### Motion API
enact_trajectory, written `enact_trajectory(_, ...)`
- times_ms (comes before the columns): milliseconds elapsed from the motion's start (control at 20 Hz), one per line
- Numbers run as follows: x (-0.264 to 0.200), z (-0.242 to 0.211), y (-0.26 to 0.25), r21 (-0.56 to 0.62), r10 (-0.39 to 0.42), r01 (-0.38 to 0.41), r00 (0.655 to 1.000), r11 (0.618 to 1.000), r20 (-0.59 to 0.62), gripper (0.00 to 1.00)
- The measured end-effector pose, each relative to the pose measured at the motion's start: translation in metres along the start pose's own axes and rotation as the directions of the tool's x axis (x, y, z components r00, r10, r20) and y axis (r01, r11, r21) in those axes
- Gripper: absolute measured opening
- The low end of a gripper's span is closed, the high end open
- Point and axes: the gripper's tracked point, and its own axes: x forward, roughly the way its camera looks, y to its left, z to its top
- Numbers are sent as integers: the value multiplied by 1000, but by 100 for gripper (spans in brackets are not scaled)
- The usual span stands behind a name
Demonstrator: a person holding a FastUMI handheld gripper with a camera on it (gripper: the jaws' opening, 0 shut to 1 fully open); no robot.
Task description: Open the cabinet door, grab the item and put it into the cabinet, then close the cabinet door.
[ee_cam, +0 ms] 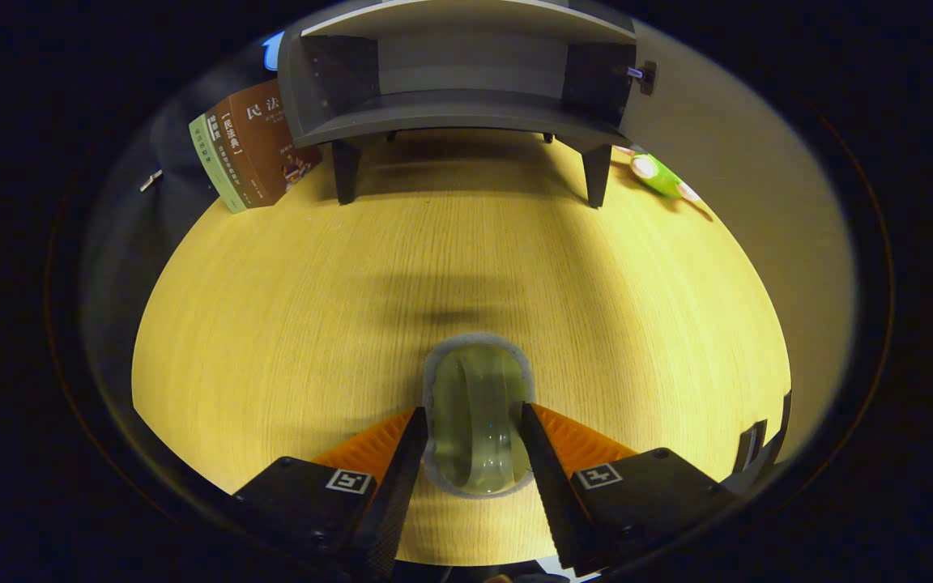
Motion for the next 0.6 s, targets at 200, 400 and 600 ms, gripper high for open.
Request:
enact_trajectory(200, -2, 4, -1, -26, 6, -6, 1000, 1000, 2, 24)
enact_trajectory(400, -6, 12, 2, 20, 51, -51, 999, 998, 15, 15)
enact_trajectory(600, -50, 43, 5, 71, 111, -116, 991, 991, 69, 15)
